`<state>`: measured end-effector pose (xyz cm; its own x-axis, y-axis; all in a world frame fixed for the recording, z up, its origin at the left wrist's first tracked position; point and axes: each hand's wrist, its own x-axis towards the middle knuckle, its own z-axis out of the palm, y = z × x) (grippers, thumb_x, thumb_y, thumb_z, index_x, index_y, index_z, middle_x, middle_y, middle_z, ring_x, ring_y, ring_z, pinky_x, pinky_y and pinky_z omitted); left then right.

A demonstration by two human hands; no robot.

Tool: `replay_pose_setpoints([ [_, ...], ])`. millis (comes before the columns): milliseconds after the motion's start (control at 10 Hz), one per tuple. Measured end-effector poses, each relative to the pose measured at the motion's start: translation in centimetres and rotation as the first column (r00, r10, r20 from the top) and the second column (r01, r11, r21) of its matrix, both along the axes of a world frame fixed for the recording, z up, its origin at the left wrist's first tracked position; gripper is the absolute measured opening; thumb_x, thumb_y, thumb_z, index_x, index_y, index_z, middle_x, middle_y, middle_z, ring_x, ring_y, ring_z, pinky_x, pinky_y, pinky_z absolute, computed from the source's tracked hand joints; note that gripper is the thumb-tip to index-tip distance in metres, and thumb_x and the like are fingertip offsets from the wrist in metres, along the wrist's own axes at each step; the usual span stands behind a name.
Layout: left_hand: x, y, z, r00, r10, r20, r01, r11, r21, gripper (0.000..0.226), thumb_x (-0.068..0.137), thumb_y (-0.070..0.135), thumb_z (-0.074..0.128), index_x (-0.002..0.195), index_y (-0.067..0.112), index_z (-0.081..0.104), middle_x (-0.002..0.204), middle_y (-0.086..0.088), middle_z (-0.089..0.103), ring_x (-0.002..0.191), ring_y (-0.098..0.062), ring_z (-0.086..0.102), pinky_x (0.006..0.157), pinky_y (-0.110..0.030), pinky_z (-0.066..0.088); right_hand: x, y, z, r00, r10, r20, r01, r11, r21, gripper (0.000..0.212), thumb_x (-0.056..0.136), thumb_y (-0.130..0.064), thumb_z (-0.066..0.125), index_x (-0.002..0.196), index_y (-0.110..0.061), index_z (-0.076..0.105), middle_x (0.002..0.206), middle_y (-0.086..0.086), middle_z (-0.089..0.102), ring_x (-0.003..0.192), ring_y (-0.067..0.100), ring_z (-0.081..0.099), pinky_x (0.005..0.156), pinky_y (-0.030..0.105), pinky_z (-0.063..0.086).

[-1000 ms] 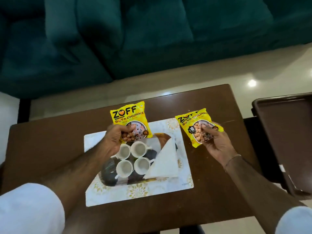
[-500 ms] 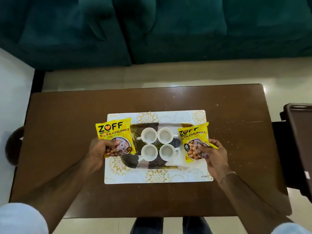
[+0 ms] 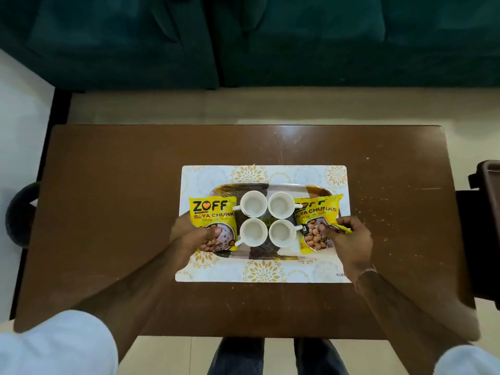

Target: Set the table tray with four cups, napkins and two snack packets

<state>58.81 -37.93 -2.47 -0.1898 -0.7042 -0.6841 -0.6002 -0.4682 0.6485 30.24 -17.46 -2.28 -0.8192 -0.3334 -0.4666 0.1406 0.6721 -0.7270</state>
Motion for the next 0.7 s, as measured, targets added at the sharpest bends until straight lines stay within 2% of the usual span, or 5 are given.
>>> replay_pose_setpoints([
  [100,-0.7,0.5,0.4,0.997,-0.067,0.032,0.069,0.994,-0.080,0.055,0.067,0.002,0.088,0.113,0.020,0.063,0.089,0.014,0.072,0.080,-0.002,0.070,0.069,-0.019,0.057,-0.4,0.2,-0.1,0.961,0.213,-0.177,-0.190,0.972,0.141,0.034,0.071,-0.023,0.090,0.091,-0.014,0.065,0.097,0.003,0.062,0.090,0.021,0.058,0.073,0.029,0.045],
  [200,-1.0,0.4,0.7,0.973,-0.094,0.213,0.138,0.969,-0.206,0.069,0.058,0.020,0.095,0.112,0.020,0.052,0.098,0.001,0.067,0.089,-0.019,0.064,0.077,-0.034,0.056,-0.6,0.3,0.0,0.901,0.369,-0.229,-0.310,0.915,0.258,0.039,0.075,-0.027,0.087,0.098,-0.006,0.063,0.110,0.014,0.057,0.104,0.031,0.054,0.082,0.042,0.049],
  [300,-0.8,0.3,0.4,0.972,-0.069,0.223,0.122,0.965,-0.234,0.095,0.049,0.022,0.098,0.127,0.016,0.043,0.117,-0.007,0.060,0.105,-0.025,0.061,0.089,-0.046,0.054,-0.9,0.3,0.1,0.878,0.438,-0.192,-0.370,0.877,0.308,0.044,0.079,-0.027,0.083,0.107,-0.003,0.059,0.114,0.016,0.056,0.110,0.036,0.052,0.088,0.047,0.049],
  [500,-1.1,0.2,0.6,0.976,-0.108,0.191,0.150,0.963,-0.222,0.125,0.054,0.017,0.093,0.153,0.027,0.017,0.147,-0.010,0.037,0.134,-0.028,0.039,0.106,-0.050,0.043,-0.5,-0.4,1.1,0.794,0.563,-0.231,-0.464,0.806,0.368,0.085,0.079,-0.031,0.080,0.147,-0.006,0.034,0.143,0.018,0.045,0.125,0.038,0.045,0.100,0.056,0.046],
  [700,-2.7,-0.6,2.1,0.920,-0.214,0.329,0.306,0.916,-0.259,0.127,0.063,0.040,0.090,0.158,0.029,0.007,0.162,-0.009,0.020,0.145,-0.036,0.018,0.115,-0.054,0.027,-0.8,-2.8,2.4,0.682,0.691,-0.241,-0.536,0.696,0.478,0.095,0.085,-0.055,0.065,0.158,-0.015,0.019,0.167,0.010,0.013,0.151,0.035,0.018,0.117,0.058,0.023],
])
